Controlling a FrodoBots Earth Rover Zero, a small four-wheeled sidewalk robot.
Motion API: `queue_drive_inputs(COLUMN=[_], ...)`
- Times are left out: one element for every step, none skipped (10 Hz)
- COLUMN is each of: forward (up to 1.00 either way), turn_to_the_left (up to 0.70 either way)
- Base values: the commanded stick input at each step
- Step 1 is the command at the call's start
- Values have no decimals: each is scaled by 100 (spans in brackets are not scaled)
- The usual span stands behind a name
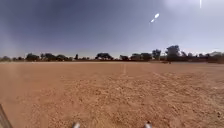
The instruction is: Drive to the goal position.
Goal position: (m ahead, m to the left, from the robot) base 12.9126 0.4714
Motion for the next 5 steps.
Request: queue_drive_inputs(forward=[45,45,45,45,45], turn_to_the_left=[0,0,0,0,0])
